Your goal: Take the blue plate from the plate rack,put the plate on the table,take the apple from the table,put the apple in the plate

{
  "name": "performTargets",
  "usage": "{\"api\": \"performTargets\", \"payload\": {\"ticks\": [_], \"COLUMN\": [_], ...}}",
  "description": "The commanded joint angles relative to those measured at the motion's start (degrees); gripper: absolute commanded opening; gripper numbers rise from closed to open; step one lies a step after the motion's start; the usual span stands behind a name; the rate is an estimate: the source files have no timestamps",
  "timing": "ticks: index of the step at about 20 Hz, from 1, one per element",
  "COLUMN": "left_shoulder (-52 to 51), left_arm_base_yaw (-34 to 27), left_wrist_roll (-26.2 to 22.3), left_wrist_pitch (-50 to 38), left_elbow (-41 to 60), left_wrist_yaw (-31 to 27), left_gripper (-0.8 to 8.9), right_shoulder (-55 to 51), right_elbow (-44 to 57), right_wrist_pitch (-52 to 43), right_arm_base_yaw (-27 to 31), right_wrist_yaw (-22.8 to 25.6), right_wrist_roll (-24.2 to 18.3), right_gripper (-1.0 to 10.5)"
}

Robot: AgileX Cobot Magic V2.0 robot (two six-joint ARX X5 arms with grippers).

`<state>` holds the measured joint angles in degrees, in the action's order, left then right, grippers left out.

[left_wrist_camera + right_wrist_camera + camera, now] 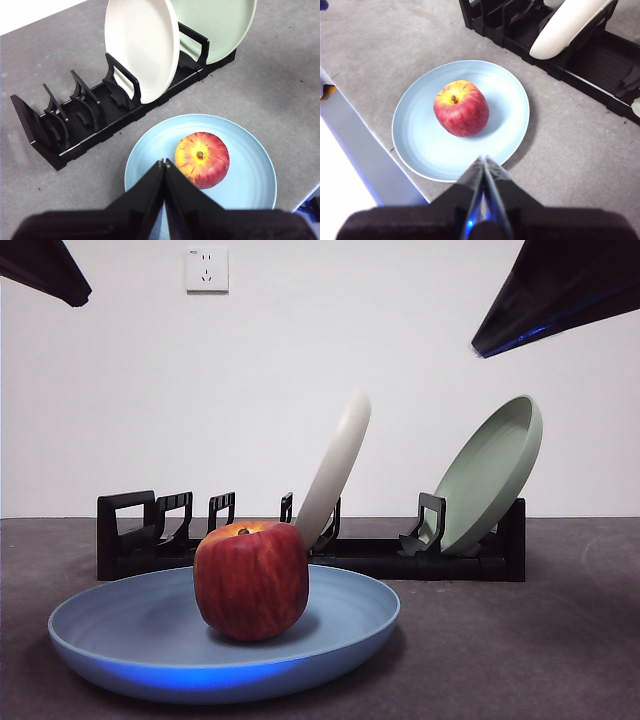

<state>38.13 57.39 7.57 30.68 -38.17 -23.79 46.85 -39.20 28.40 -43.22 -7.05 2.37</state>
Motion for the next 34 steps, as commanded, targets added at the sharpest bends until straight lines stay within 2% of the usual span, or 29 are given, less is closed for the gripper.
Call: {"api": "performTargets", "payload": {"ticks": [1,7,10,12,14,17,19,22,28,34], "left_shoulder": [0.0,-0.1,-3.2,-5.6,-8.5,-12.9,-15.0,-19.1,-29.1,-37.9], "left_arm_base_yaw": [0.0,0.0,-4.2,-11.6,-20.4,-34.6,-41.4,-47.6,-53.8,-56.2], "left_wrist_roll": [-0.1,0.0,-0.1,0.0,-0.1,-0.4,-2.3,-6.3,-6.2,-4.0], "left_wrist_pitch": [-0.5,-0.3,-1.0,-5.2,-9.4,-10.3,-10.4,-13.0,-23.1,-23.8], "left_elbow": [0.0,0.0,0.0,0.0,0.0,0.0,0.9,5.6,23.2,35.1], "left_wrist_yaw": [0.0,0.2,0.2,1.3,6.4,14.6,17.3,18.4,18.4,19.9], "left_gripper": [-0.03,-0.03,-0.03,-0.03,-0.03,-0.03,-0.03,-0.03,-0.03,-0.03], "right_shoulder": [0.0,0.0,0.0,0.0,0.0,0.0,0.0,0.0,0.0,0.0], "right_elbow": [0.3,0.3,0.3,0.3,0.3,0.3,0.3,0.3,0.3,0.3], "right_wrist_pitch": [-0.4,-0.4,-0.4,-0.4,-0.4,-0.4,-0.4,-0.4,-0.4,-0.4], "right_arm_base_yaw": [0.0,0.0,0.0,0.0,0.0,0.0,0.0,0.0,0.0,0.0], "right_wrist_yaw": [-0.1,-0.1,-0.1,-0.1,-0.1,-0.1,-0.1,-0.1,-0.1,-0.1], "right_wrist_roll": [0.6,0.6,0.5,0.6,0.6,0.6,0.6,0.6,0.6,0.6], "right_gripper": [0.0,0.0,0.0,0.0,0.0,0.0,0.0,0.0,0.0,0.0]}}
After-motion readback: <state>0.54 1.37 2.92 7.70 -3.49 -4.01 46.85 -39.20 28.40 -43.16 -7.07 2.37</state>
